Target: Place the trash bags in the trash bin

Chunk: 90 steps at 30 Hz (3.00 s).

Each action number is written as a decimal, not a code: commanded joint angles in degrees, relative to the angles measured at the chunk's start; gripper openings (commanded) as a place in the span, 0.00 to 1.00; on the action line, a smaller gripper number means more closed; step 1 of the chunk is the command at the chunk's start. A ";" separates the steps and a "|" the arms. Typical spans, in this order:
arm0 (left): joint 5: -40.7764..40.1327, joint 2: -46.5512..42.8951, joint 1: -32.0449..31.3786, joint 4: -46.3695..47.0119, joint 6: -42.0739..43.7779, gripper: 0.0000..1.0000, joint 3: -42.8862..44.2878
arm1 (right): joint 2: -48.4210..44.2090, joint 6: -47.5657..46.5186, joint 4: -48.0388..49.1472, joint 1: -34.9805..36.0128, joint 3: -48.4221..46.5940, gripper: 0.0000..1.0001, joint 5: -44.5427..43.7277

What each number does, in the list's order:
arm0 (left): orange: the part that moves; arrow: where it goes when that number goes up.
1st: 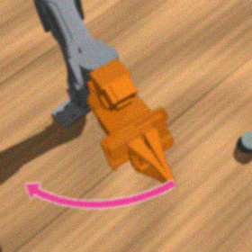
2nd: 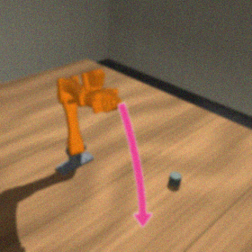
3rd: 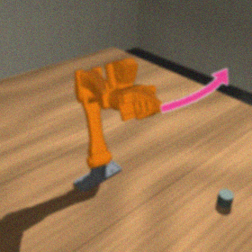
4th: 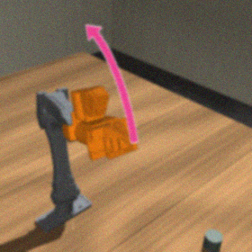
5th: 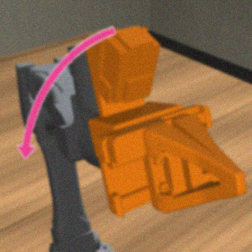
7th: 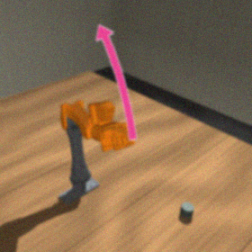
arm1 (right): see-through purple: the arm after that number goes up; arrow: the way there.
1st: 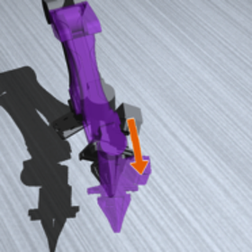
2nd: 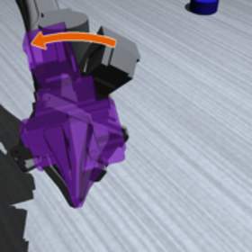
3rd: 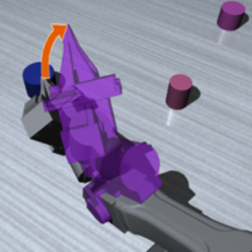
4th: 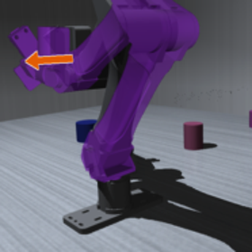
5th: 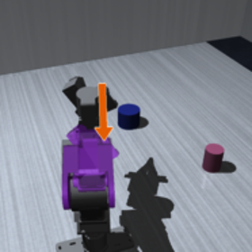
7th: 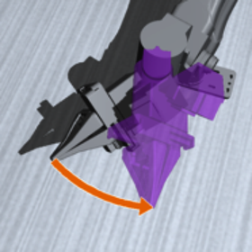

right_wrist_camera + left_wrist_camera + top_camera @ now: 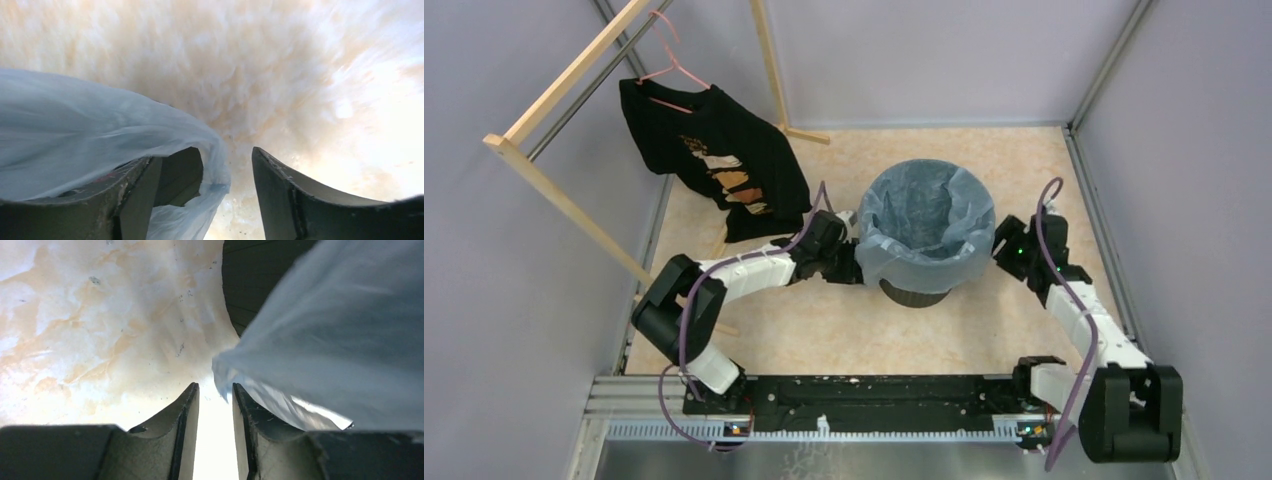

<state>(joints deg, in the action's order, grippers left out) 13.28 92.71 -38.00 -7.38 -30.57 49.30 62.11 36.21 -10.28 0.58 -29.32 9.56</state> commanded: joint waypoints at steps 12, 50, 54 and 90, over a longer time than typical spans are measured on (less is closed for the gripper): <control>-11.34 -28.13 -0.37 -6.96 -2.52 0.62 -7.78 | -12.15 -13.37 -18.81 -0.38 -29.42 0.78 -13.95; -8.43 -45.26 -0.32 19.02 30.01 0.99 9.04 | 26.37 -32.43 -43.42 35.33 -49.68 0.75 -9.39; -11.64 -46.51 -0.23 21.50 33.05 0.99 4.06 | 28.35 -32.69 -43.62 35.39 -49.97 0.67 -9.39; -14.66 -46.68 -0.28 21.13 32.91 0.99 -0.51 | 23.84 -30.21 -31.46 35.75 -42.51 0.00 -5.90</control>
<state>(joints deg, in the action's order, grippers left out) -2.39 45.56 -38.06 10.33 2.96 49.25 84.90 6.59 -46.92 35.55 -73.41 4.12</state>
